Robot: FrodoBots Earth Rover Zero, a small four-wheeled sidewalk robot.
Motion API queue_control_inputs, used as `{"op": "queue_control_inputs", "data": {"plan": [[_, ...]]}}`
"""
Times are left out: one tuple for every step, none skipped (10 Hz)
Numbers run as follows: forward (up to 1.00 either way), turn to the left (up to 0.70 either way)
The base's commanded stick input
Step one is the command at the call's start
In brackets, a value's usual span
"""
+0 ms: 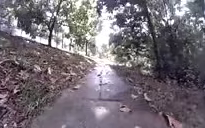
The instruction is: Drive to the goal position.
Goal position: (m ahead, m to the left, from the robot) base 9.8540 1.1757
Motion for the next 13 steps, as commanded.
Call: {"op": "queue_control_inputs", "data": {"plan": [[0.7, 0.0], [0.7, 0.0], [0.7, 0.0], [0.7, 0.0], [0.7, 0.0], [0.7, 0.0], [0.7, 0.0], [0.7, 0.0], [0.7, 0.0], [0.7, 0.0], [0.7, 0.0], [0.7, 0.0], [0.7, 0.0]]}}
